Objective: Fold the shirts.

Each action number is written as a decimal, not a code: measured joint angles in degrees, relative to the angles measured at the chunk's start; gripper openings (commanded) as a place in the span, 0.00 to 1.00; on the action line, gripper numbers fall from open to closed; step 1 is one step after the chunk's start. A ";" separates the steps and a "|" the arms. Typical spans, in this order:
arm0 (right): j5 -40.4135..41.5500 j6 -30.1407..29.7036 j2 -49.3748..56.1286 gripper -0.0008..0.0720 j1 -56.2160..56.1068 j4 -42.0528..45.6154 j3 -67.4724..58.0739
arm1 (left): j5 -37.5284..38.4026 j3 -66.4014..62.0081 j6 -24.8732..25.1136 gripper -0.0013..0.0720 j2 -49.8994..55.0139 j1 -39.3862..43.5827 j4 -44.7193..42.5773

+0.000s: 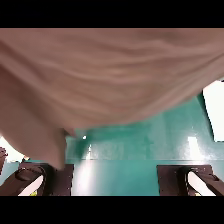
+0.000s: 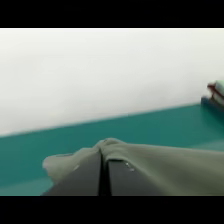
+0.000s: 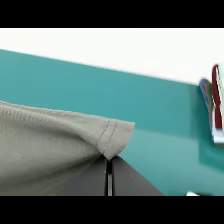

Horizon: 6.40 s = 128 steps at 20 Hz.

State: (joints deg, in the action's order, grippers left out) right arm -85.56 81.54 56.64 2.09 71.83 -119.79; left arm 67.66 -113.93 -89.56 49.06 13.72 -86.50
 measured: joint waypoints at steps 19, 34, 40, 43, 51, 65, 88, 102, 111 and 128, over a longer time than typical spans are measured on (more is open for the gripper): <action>-1.49 -0.96 42.56 0.67 -1.18 -4.02 6.88 | -15.98 25.46 -0.66 0.71 36.65 -1.86 -4.85; -0.26 -5.75 14.91 0.67 3.50 -15.23 48.48 | 1.90 61.94 -0.28 0.71 16.13 -10.73 6.16; 1.40 -6.10 8.70 0.67 3.65 -15.32 55.52 | -4.11 72.81 -0.39 0.71 13.84 -10.84 12.76; 1.46 -6.14 7.85 0.67 3.65 -15.34 56.28 | -6.60 74.90 -0.42 0.28 13.66 -10.84 13.94; -0.61 -6.08 5.79 0.68 9.14 -12.11 61.83 | -6.80 72.19 -0.52 0.05 11.54 -10.82 14.78; 5.33 -5.75 10.95 0.31 17.59 -10.05 86.75 | -6.69 70.90 -0.44 0.05 6.21 -10.84 15.17; 9.94 -3.04 -12.28 0.03 5.03 -6.14 14.80 | -2.62 -1.77 -0.48 0.05 -6.62 -10.86 16.06; -7.65 1.31 11.28 0.03 2.25 1.92 17.64 | 5.92 20.50 -0.24 0.05 10.14 -10.84 15.89; -1.64 1.46 39.52 0.03 0.39 1.64 17.16 | -12.13 24.26 4.00 0.05 36.13 -10.84 16.06; 8.31 1.29 34.27 0.24 -3.93 1.88 36.33 | -0.44 36.02 4.39 0.70 39.85 -10.91 6.82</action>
State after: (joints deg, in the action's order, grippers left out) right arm -77.25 82.83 90.91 -1.85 73.71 -83.46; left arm 67.22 -77.91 -85.17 88.90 2.81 -79.68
